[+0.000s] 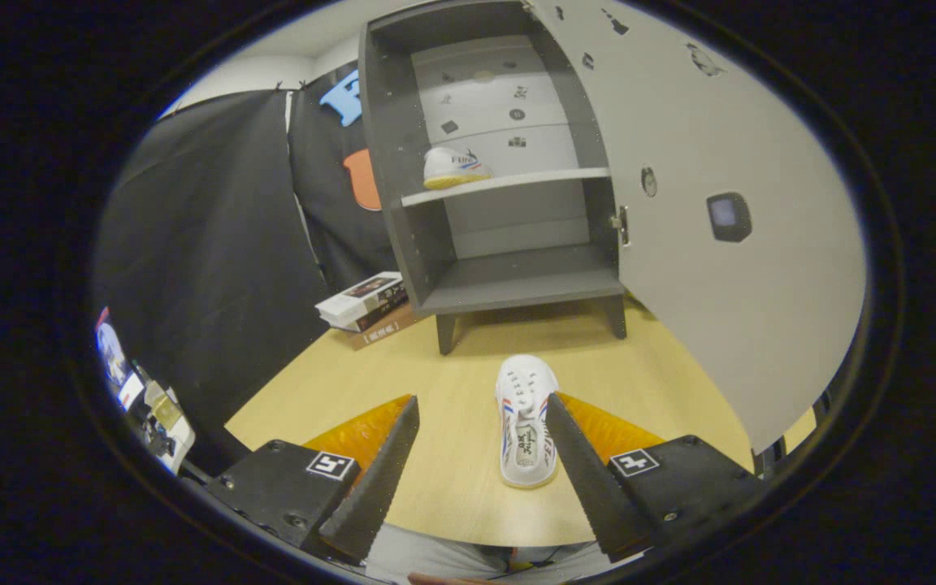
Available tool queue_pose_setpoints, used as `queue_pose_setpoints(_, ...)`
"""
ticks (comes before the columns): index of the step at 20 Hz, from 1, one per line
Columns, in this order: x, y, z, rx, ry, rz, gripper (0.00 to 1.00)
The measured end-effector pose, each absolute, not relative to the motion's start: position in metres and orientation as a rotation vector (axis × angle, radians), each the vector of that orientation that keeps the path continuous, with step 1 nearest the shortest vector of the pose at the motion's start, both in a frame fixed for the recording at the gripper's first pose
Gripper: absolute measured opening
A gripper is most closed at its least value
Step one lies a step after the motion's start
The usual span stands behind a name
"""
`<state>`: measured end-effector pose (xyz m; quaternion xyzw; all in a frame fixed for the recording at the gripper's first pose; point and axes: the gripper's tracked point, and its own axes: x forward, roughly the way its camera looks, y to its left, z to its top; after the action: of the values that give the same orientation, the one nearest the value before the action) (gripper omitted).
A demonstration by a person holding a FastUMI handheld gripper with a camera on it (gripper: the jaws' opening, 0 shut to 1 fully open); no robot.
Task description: Open the shoe cabinet door, grab the shoes and put them into the shoe cabinet, then close the shoe cabinet door.
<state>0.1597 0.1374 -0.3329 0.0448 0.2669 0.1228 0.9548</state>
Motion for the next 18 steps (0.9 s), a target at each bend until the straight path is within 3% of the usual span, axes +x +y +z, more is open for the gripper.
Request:
queue_pose_setpoints(2,0.173,0.15,-0.358,0.067,0.556,0.254,0.99)
queue_pose_setpoints(7,0.212,0.148,-0.401,-0.009,0.54,0.169,0.86)
queue_pose_setpoints(11,0.223,0.152,-0.427,0.038,0.556,0.147,0.6)
queue_pose_setpoints(13,0.228,0.145,-0.441,0.025,0.567,0.114,0.52)
queue_pose_setpoints(18,0.225,0.134,-0.44,0.006,0.541,0.048,0.49)
